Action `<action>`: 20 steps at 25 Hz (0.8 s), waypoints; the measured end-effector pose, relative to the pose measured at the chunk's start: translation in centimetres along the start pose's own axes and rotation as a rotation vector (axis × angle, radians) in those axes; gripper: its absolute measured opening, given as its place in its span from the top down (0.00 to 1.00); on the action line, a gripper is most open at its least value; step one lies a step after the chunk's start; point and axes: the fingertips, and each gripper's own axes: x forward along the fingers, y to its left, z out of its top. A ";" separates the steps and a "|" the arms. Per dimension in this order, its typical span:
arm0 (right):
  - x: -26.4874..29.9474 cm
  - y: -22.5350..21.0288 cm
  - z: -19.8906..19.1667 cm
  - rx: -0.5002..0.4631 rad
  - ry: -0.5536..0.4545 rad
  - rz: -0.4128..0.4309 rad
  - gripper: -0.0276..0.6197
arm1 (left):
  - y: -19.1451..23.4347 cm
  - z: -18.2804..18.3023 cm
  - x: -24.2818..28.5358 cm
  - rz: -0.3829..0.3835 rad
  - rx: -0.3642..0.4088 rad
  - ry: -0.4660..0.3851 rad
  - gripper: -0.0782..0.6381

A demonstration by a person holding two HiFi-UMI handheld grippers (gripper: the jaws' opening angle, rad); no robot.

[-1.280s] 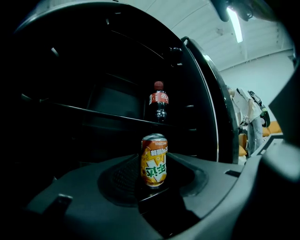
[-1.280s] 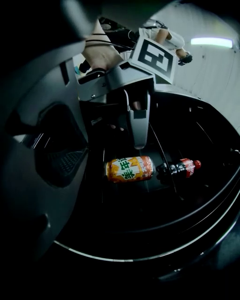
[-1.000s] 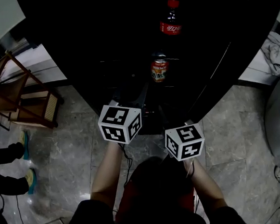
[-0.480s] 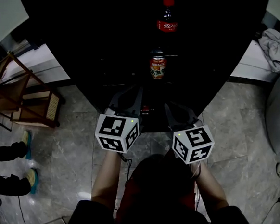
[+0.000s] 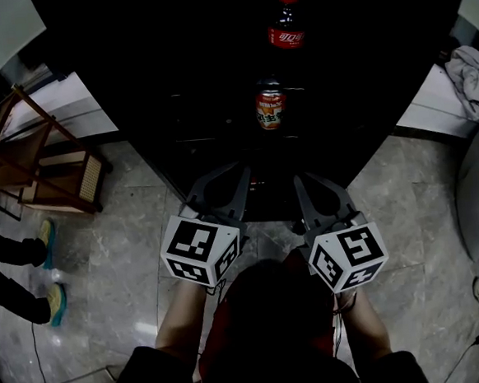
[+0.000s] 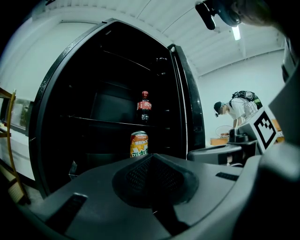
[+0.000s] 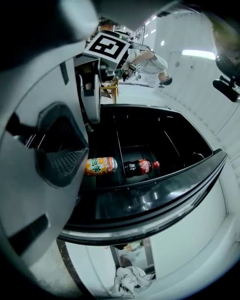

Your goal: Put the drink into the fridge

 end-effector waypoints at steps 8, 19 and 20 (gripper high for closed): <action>-1.8 0.0 0.9 -0.009 -0.027 -0.017 0.93 | -0.2 0.9 -1.6 0.014 -0.016 -0.018 0.88; -2.1 0.5 1.2 -0.006 -0.021 -0.004 0.93 | -0.1 0.1 -2.6 0.020 -0.055 0.015 0.88; -2.1 0.6 1.1 -0.004 -0.020 -0.002 0.93 | 0.0 -0.1 -2.7 0.021 -0.056 0.019 0.88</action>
